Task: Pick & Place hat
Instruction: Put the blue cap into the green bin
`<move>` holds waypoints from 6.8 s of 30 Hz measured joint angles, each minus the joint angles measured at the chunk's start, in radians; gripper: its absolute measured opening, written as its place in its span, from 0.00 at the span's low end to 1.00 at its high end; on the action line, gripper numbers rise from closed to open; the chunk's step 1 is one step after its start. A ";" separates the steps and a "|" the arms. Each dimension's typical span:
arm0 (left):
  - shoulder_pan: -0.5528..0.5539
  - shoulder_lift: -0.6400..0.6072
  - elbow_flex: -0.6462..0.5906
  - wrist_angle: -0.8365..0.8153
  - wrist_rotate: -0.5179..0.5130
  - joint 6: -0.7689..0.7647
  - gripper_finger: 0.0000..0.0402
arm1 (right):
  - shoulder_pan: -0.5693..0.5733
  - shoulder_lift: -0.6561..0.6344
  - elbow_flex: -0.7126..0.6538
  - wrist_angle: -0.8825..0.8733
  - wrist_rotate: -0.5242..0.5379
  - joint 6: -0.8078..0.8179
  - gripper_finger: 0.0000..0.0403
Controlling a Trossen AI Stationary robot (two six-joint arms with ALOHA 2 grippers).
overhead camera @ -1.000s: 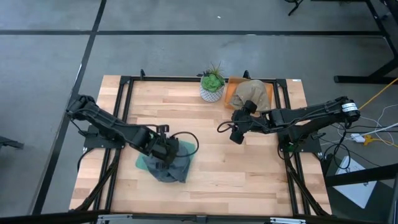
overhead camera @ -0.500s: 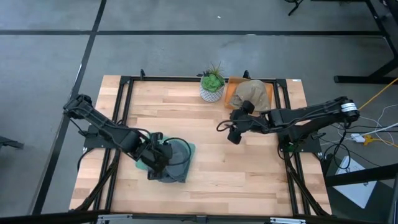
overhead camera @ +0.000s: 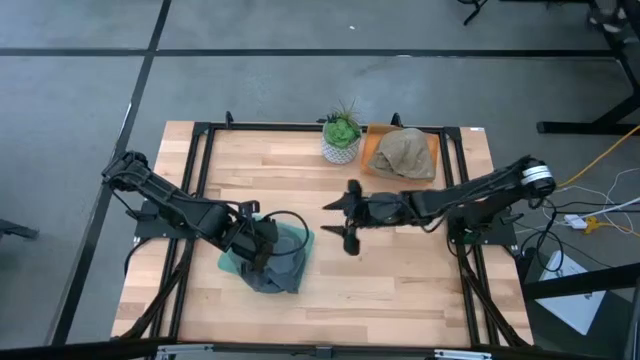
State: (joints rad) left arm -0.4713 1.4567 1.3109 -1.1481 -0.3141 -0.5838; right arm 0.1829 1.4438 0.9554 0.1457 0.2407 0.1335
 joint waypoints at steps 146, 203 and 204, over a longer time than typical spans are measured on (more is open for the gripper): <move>-0.068 -0.003 0.121 -0.272 -0.628 0.519 0.01 | 0.013 0.541 0.266 0.277 0.504 -0.421 0.03; 0.016 0.045 -0.127 -0.073 -0.489 0.608 0.01 | -0.019 0.493 0.265 -0.076 0.296 -0.163 0.11; 0.016 0.049 -0.127 -0.073 -0.473 0.608 0.01 | -0.019 0.493 0.265 -0.080 0.295 -0.162 0.12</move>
State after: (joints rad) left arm -0.4553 1.5060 1.1843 -1.2213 -0.7867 0.0245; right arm 0.1640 1.9366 1.2205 0.0661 0.5358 -0.0287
